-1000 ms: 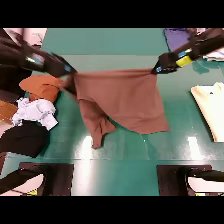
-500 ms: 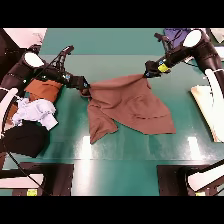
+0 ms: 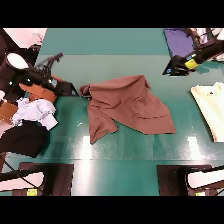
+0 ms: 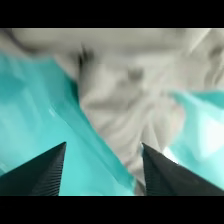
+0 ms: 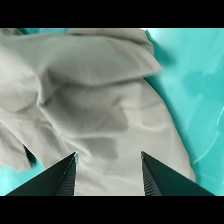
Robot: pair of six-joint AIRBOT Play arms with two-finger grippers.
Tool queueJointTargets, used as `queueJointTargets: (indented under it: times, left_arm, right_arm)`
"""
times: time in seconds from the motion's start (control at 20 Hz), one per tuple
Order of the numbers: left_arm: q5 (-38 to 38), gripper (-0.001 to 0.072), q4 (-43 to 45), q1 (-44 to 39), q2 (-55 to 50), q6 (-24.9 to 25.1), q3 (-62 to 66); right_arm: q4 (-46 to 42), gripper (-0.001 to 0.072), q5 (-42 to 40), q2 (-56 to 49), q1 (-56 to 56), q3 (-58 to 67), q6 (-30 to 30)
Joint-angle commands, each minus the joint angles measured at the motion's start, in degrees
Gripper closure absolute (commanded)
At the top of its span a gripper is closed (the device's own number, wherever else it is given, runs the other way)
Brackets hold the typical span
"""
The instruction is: Fold the shirts.
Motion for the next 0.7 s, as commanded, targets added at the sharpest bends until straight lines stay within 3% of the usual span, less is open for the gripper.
queueJointTargets:
  times: [0.0, 0.2, 0.4, 0.45, 0.5, 0.55, 0.65]
  left_arm:
    - [5.99, 0.0162, -3.06, -2.6, 0.83, 0.35, -13.09]
    - [19.39, 0.0162, -9.68, -8.28, 0.79, 1.95, -22.8]
    - [24.74, 0.0164, -13.29, -12.41, 0.76, 2.95, -23.1]
    - [26.27, 0.0219, -13.29, -13.11, 0.79, 2.84, -23.1]
    - [26.77, 0.0516, -13.42, -13.25, 0.81, 2.86, -23.1]
    - [26.71, 0.068, -13.27, -13.05, 0.94, 2.84, -22.95]
    - [25.05, 0.068, -12.28, -12.17, 1.84, 2.78, -21.44]
  right_arm:
    - [-0.13, 0.0263, 3.58, 3.48, -2.45, 0.0, -0.79]
    - [-0.09, 0.0263, 5.66, 4.57, -3.58, 0.0, -0.96]
    - [-0.11, 0.0262, 6.56, 4.57, -3.58, 0.0, -0.96]
    - [-0.11, 0.0263, 6.67, 4.57, -3.58, -0.04, -1.01]
    - [-0.15, 0.0263, 7.04, 4.74, -3.69, -0.52, -1.29]
    - [-0.13, 0.0263, 6.93, 5.66, -4.22, -2.6, -1.42]
    - [-0.15, 0.0262, 5.88, 8.94, -5.79, -10.51, -2.12]
